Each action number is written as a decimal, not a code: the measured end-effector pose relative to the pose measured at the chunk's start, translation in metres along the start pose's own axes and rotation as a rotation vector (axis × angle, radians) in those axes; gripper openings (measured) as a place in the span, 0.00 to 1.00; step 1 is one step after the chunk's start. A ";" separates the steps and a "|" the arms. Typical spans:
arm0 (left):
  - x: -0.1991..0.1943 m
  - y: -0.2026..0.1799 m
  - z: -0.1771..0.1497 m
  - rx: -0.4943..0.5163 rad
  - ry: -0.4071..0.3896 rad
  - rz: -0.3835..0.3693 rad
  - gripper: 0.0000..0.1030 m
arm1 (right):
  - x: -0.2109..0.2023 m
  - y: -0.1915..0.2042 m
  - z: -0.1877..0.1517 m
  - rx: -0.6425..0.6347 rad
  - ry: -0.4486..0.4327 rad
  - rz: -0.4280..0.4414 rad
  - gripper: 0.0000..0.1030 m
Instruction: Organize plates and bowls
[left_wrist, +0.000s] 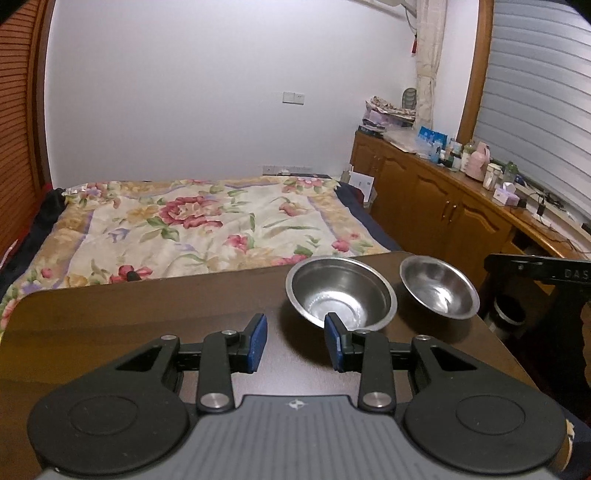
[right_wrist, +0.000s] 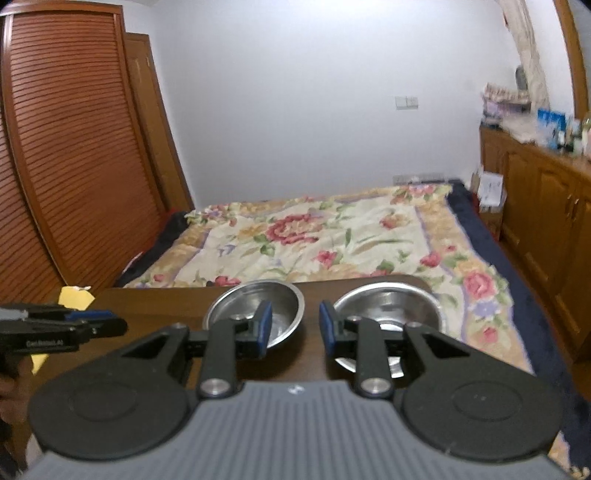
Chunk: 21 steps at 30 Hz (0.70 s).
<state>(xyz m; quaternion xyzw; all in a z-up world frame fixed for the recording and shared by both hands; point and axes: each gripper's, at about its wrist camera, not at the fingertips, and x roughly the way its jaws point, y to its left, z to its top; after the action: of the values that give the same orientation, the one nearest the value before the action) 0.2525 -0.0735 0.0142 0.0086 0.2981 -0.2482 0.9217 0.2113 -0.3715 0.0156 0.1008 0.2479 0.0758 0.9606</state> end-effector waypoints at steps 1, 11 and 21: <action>0.004 0.001 0.001 -0.003 -0.001 -0.005 0.35 | 0.004 -0.001 0.002 0.008 0.009 0.003 0.28; 0.046 0.003 0.006 -0.037 0.055 -0.046 0.35 | 0.049 -0.005 0.006 0.060 0.129 -0.001 0.31; 0.073 0.008 0.020 -0.082 0.103 -0.051 0.35 | 0.083 0.010 0.008 0.050 0.194 -0.030 0.39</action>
<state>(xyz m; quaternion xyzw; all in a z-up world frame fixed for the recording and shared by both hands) 0.3181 -0.1023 -0.0113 -0.0240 0.3550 -0.2585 0.8981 0.2858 -0.3467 -0.0135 0.1134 0.3430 0.0643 0.9303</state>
